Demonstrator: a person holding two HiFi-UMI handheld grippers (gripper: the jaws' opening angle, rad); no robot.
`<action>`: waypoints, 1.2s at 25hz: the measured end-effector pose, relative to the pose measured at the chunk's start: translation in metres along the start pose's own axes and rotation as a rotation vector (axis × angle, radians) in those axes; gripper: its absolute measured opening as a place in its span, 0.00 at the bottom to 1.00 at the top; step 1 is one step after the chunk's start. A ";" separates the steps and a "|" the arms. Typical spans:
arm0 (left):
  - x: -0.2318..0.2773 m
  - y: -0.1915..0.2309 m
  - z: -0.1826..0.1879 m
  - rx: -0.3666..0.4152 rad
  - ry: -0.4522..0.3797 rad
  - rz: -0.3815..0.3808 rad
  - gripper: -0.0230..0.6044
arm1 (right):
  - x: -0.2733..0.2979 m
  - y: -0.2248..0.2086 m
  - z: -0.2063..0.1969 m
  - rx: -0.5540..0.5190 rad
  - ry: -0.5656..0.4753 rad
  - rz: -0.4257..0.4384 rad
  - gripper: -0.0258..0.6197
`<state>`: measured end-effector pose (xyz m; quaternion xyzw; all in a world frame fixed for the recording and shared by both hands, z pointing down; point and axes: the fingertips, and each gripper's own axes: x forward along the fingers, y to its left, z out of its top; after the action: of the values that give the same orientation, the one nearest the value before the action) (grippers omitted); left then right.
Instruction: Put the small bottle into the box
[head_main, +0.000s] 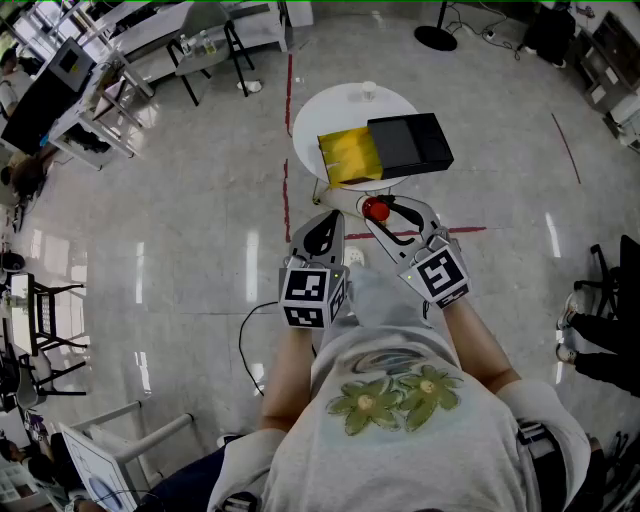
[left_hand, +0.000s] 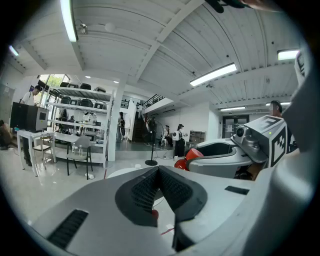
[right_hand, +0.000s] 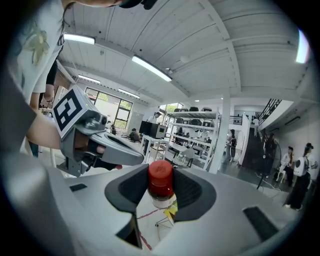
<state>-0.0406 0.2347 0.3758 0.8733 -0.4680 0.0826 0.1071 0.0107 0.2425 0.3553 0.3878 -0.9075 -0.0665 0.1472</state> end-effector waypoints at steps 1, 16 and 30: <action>0.002 0.000 0.000 0.000 0.002 -0.001 0.04 | 0.001 -0.001 -0.001 0.000 0.001 0.002 0.28; 0.055 0.040 0.000 -0.014 0.046 0.007 0.04 | 0.053 -0.046 -0.020 0.029 0.041 0.036 0.28; 0.136 0.100 0.037 -0.021 0.046 0.036 0.04 | 0.135 -0.119 -0.012 0.035 0.033 0.071 0.28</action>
<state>-0.0483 0.0622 0.3844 0.8615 -0.4818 0.0998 0.1254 0.0078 0.0624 0.3681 0.3589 -0.9191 -0.0390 0.1577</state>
